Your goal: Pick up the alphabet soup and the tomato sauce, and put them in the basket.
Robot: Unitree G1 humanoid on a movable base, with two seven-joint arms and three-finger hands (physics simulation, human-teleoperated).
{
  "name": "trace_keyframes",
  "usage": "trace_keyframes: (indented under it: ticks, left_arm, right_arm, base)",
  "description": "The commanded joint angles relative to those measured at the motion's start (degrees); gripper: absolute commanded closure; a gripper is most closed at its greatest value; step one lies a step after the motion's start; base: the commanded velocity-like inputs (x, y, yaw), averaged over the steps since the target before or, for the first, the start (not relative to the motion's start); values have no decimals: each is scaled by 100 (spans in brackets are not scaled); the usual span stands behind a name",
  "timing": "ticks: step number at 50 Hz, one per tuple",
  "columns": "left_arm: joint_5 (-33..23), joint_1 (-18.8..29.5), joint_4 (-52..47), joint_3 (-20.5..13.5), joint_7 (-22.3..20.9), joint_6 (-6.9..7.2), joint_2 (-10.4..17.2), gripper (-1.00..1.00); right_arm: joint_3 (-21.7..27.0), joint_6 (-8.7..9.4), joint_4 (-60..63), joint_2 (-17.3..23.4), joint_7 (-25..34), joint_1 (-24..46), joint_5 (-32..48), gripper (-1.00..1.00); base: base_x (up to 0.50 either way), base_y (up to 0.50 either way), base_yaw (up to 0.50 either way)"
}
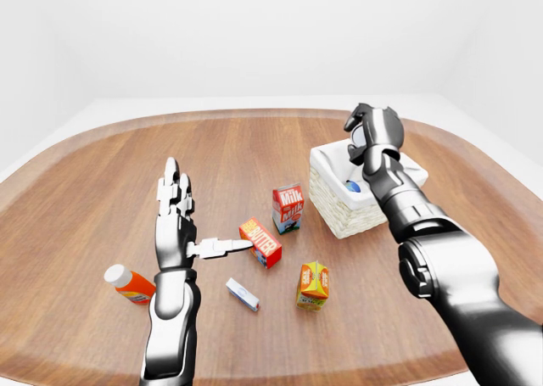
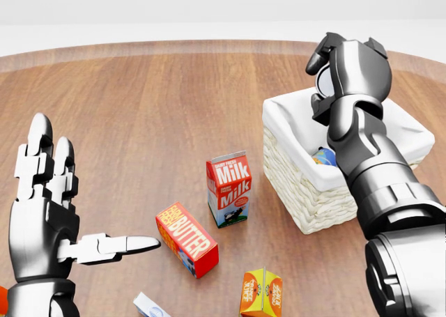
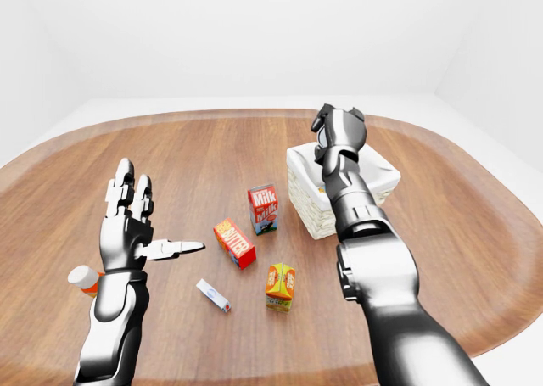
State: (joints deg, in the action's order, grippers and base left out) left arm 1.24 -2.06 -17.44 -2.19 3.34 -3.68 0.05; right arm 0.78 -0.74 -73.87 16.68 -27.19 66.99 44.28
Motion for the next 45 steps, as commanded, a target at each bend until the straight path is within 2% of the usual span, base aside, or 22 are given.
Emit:
trace_keyframes:
  ticks: [1,4,15,16,20,38,45]
  left_arm:
    - [-5,-25,23,-13,-58,61,14,-100]
    - [-5,-15,17,-15,-50,81,15,-100]
    - [5,-19,95,-21,-66,-7,19,-100]
    - [11,-24,37,-23,-66,40,22,-100]
    - [8,-20,90,-23,-72,-5,21,-100]
    - [-2,-44,14,-6,-70,52,15,-100]
    - [-5,-45,56,-7,-79,3,15,-100]
  right_arm:
    - [7,245,-210,-27,-281,26,366,100]
    - [13,261,-224,-34,-281,25,406,100]
    - [5,403,-294,-129,-281,-45,663,100]
    - [0,415,-298,-143,-281,-58,680,100]
    - [15,408,-309,-162,-281,-105,698,100]
    - [126,379,-346,-108,-281,-402,535,100]
    - [128,387,-350,-107,-281,-432,504,100]
  base:
    - [0,0,0]
    - [0,0,0]
    - [0,0,0]
    - [0,0,0]
    - [0,0,0]
    - [0,0,0]
    - [0,0,0]
